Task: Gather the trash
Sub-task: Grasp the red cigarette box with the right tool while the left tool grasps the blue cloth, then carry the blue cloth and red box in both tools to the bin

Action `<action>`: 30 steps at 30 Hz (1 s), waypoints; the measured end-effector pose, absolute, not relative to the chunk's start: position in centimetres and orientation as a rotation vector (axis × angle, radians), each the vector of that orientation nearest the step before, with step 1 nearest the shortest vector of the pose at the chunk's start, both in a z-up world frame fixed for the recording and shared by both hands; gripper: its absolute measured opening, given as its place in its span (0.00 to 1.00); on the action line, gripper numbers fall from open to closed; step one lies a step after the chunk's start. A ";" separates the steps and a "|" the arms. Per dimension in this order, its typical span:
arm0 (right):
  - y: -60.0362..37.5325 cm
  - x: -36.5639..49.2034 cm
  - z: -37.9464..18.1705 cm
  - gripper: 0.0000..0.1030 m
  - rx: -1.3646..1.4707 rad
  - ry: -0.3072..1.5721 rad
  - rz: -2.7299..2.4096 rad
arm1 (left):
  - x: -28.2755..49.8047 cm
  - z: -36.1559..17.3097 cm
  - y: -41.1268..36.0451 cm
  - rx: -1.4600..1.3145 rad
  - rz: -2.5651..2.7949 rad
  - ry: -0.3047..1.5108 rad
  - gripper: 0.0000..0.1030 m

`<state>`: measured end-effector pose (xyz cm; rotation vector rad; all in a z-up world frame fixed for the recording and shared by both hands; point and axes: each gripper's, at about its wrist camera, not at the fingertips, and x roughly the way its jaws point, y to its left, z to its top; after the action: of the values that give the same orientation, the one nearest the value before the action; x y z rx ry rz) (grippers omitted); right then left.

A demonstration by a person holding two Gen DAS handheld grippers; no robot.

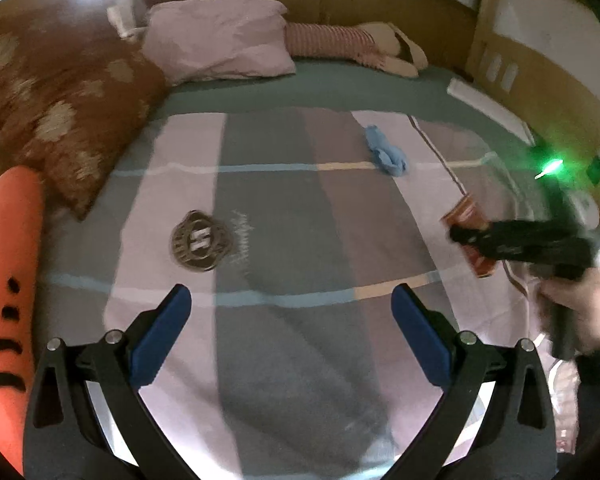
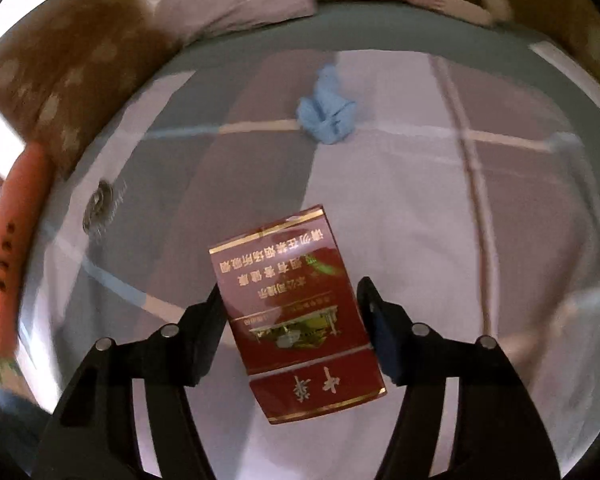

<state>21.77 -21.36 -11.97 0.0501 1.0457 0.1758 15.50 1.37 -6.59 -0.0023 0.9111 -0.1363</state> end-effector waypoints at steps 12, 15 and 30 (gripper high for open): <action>-26.3 12.7 -2.7 0.62 0.323 0.662 -0.010 | 32.8 -12.1 -12.6 0.088 -0.212 0.934 0.97; -26.9 13.4 -3.0 0.62 0.323 0.656 -0.014 | 36.6 -13.8 -15.3 0.104 -0.209 0.943 0.97; -24.4 13.5 -3.1 0.62 0.248 0.667 0.029 | 25.8 -6.4 -11.1 0.206 -0.285 0.807 0.14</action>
<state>13.51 -24.40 -3.07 0.2476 0.6671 0.0294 25.77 -11.15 -6.35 0.2065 0.8071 -0.2851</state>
